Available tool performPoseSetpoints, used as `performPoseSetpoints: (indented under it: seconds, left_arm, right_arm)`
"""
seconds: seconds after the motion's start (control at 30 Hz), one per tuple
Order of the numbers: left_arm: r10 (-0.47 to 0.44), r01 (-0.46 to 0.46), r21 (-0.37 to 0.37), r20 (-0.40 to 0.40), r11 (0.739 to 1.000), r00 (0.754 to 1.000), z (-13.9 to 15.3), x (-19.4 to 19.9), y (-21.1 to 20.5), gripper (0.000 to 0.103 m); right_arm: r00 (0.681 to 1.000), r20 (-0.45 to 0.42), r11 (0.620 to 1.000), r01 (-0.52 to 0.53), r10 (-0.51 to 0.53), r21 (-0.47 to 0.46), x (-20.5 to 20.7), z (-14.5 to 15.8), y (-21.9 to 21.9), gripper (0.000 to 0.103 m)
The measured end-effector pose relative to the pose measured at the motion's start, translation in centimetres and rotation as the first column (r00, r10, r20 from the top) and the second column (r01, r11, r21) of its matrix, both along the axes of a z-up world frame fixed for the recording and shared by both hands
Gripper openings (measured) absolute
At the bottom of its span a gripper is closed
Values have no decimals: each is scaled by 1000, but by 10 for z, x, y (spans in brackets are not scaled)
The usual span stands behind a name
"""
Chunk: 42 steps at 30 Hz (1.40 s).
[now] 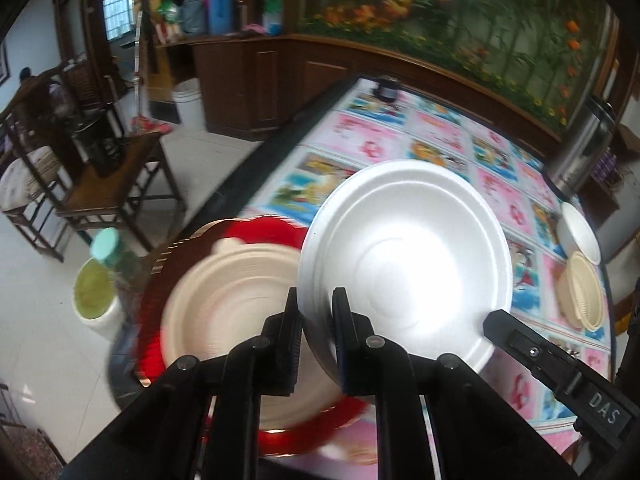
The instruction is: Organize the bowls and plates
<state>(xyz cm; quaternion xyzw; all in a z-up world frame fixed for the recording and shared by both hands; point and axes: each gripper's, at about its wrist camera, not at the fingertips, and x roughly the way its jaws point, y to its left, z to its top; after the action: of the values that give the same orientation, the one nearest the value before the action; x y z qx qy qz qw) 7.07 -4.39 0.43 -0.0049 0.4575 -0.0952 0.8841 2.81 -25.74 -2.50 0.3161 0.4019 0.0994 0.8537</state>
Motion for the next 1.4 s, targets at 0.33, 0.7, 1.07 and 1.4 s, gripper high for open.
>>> performPoseSetpoints:
  seconds: [0.33, 0.7, 1.07, 1.4]
  left_arm:
    - [58, -59, -12, -56, 998, 997, -25, 7, 51, 13]
    - [72, -74, -20, -75, 997, 995, -36, 4, 66, 13]
    - [79, -78, 21, -31, 997, 996, -36, 2, 64, 13]
    - [87, -87, 50, -2, 995, 996, -35, -1, 63, 15]
  right_arm:
    - [995, -59, 995, -82, 79, -47, 24, -23, 61, 9]
    - [991, -89, 993, -102, 96, -67, 33, -33, 80, 9]
    - [991, -96, 992, -104, 97, -65, 35, -38, 82, 9]
    - [991, -93, 992, -106, 99, -63, 35, -39, 82, 9]
